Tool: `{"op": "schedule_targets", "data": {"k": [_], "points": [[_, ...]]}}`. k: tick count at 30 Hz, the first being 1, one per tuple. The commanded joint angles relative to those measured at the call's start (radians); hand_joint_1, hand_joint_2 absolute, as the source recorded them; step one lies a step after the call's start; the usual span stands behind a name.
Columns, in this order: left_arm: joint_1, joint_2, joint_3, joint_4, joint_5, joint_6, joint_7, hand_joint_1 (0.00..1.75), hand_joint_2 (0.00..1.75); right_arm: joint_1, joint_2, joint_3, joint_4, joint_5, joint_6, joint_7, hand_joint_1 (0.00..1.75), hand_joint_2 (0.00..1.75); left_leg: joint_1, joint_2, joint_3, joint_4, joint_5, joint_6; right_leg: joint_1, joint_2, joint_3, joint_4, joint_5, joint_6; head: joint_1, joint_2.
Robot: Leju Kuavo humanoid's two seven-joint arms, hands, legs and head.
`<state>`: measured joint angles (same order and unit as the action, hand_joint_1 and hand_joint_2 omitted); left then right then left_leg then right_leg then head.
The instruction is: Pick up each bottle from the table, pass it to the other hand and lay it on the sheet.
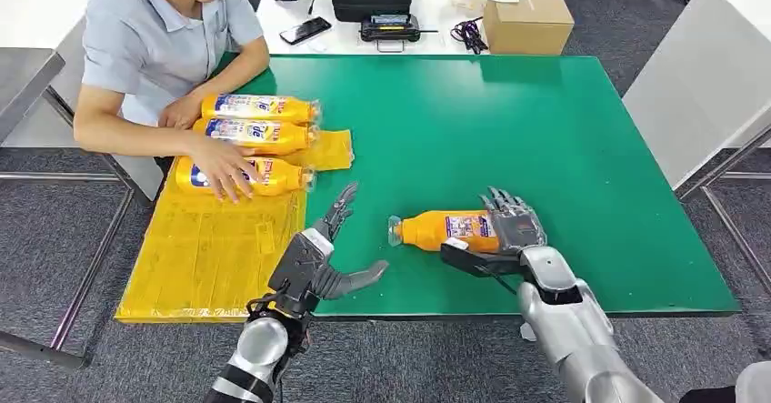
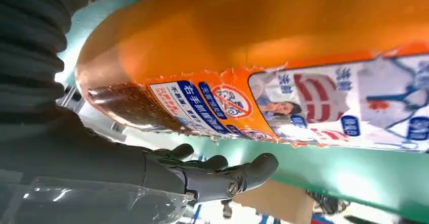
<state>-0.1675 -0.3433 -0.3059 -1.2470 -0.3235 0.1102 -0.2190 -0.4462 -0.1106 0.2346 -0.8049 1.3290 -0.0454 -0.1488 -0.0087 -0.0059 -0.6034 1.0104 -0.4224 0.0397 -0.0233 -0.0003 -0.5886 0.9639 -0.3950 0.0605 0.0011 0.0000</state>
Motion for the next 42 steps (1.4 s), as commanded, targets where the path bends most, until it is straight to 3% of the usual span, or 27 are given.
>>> {"op": "schedule_targets", "data": {"k": [1,16,17,18,19,23,25,31,36,42], "points": [[-0.03,-0.006,-0.028,0.085,0.013,-0.013,0.004,0.0,1.75,-0.076,-0.034,0.034,0.234,-0.035,0.042,-0.016,0.0,1.75,0.002,-0.002,0.003,-0.001,0.0,-0.002,0.002,-0.002,0.004,-0.002,0.0,-0.003,0.0,0.0],[-0.039,-0.006,-0.038,0.092,0.018,-0.017,0.002,0.0,1.75,-0.088,-0.047,0.032,0.255,-0.066,0.06,-0.036,0.0,1.75,0.002,-0.005,0.005,-0.001,0.002,-0.001,0.003,-0.004,0.009,-0.003,0.001,-0.002,0.0,0.0],[-0.044,-0.006,-0.041,0.098,0.021,-0.017,0.0,0.0,1.75,-0.088,-0.054,0.034,0.258,-0.078,0.066,-0.047,0.1,1.75,0.002,-0.005,0.005,0.0,0.002,-0.001,0.003,-0.004,0.008,-0.002,0.001,-0.002,0.0,0.0],[-0.045,-0.006,-0.041,0.098,0.021,-0.017,0.0,0.0,1.75,-0.088,-0.059,0.034,0.257,-0.08,0.064,-0.051,1.59,1.75,0.001,-0.005,0.006,0.0,0.002,0.0,0.002,-0.004,0.009,-0.002,0.001,-0.002,0.0,0.0],[-0.047,-0.006,-0.044,0.101,0.023,-0.017,-0.001,0.0,1.75,-0.086,-0.064,0.033,0.257,-0.087,0.065,-0.062,1.75,1.75,0.0,-0.005,0.007,0.0,0.002,0.001,0.001,-0.003,0.009,-0.002,0.001,-0.001,0.0,0.0],[-0.055,-0.006,-0.054,0.112,0.03,-0.017,-0.005,0.0,1.75,-0.068,-0.074,0.035,0.229,-0.137,0.06,-0.097,1.75,1.75,0.0,-0.005,0.006,0.0,0.002,0.001,0.001,-0.003,0.009,-0.002,0.001,0.0,0.0,0.0],[-0.069,-0.006,-0.067,0.133,0.039,-0.023,-0.01,0.0,1.75,-0.043,-0.087,-0.015,0.212,-0.296,0.142,-0.204,1.75,1.75,0.001,-0.006,0.006,0.0,0.002,0.001,0.002,-0.004,0.009,-0.002,0.001,-0.001,0.0,0.0],[-0.11,-0.006,-0.11,0.194,0.079,-0.006,-0.028,0.0,1.75,0.04,-0.182,-0.025,0.14,-0.556,0.26,-0.368,1.75,1.75,0.002,-0.011,0.007,-0.001,0.002,0.0,0.003,-0.009,0.012,-0.005,0.0,-0.001,0.0,0.0],[-0.116,-0.006,-0.112,0.194,0.124,0.014,-0.043,0.0,1.75,0.065,-0.214,0.034,0.089,-0.66,0.28,-0.349,1.75,1.75,0.002,-0.01,0.007,0.0,0.001,0.001,0.003,-0.008,0.012,-0.005,0.0,-0.001,0.0,0.0],[-0.098,-0.006,-0.091,0.176,0.139,0.063,-0.052,0.0,1.75,0.098,-0.158,0.022,-0.022,-0.758,0.275,-0.331,1.75,1.75,0.001,-0.004,0.006,0.0,0.0,0.001,0.002,-0.002,0.01,-0.004,0.001,-0.001,0.0,0.0]]}}
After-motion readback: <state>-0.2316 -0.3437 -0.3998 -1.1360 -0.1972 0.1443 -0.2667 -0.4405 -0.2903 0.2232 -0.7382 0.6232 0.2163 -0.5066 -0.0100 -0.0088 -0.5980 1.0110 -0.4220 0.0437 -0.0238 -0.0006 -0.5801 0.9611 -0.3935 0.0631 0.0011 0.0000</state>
